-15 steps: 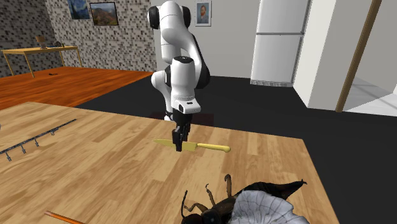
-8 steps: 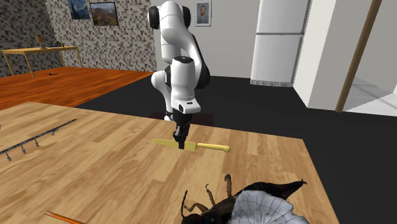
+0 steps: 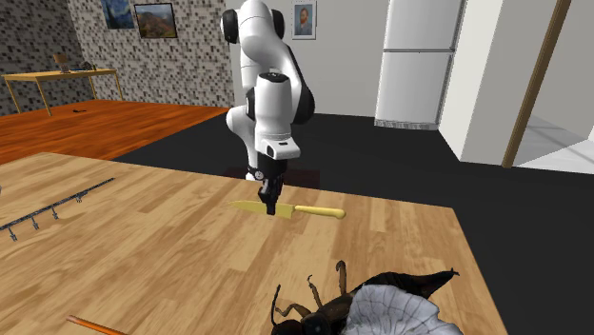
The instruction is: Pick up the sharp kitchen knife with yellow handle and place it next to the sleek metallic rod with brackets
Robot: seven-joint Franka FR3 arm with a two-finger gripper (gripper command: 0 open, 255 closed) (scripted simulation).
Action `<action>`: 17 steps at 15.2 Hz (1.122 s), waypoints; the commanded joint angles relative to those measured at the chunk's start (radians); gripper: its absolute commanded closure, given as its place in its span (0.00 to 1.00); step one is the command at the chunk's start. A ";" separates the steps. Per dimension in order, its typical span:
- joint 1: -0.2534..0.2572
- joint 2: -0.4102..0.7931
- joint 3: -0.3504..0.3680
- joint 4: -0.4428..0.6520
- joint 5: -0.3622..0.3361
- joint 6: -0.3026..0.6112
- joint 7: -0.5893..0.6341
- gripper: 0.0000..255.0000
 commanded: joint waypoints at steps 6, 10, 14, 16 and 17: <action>0.003 -0.059 0.001 0.049 0.008 -0.109 -0.009 1.00; 0.004 -0.087 0.002 0.081 0.011 -0.168 -0.013 1.00; 0.005 -0.111 0.003 0.115 0.015 -0.227 -0.018 1.00; 0.006 -0.122 0.003 0.133 0.016 -0.255 -0.020 1.00; 0.006 -0.125 0.003 0.139 0.016 -0.263 -0.020 1.00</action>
